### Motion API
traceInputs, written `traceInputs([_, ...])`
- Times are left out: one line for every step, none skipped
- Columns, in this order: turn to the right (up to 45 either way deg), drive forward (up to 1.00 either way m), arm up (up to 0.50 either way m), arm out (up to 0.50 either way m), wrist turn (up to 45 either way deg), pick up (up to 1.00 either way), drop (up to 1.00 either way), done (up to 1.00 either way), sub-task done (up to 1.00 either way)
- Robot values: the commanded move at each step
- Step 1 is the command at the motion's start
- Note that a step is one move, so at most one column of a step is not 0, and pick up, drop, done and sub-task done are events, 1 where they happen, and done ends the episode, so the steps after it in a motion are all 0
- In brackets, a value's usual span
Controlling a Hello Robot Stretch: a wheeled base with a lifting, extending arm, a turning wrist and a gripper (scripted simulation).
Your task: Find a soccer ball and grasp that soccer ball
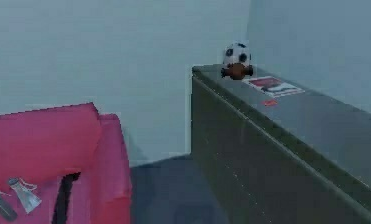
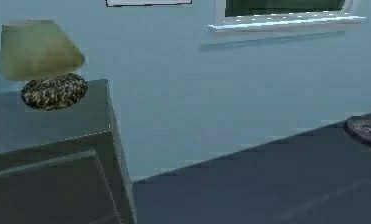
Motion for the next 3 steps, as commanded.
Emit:
traceInputs([0.0,0.7,0.0,0.0,0.0,0.0,0.0,0.0,0.0])
traceInputs([-9.0,0.0,0.0,0.0,0.0,0.0,0.0,0.0,0.0])
traceInputs([0.0,0.15,0.0,0.0,0.0,0.0,0.0,0.0,0.0])
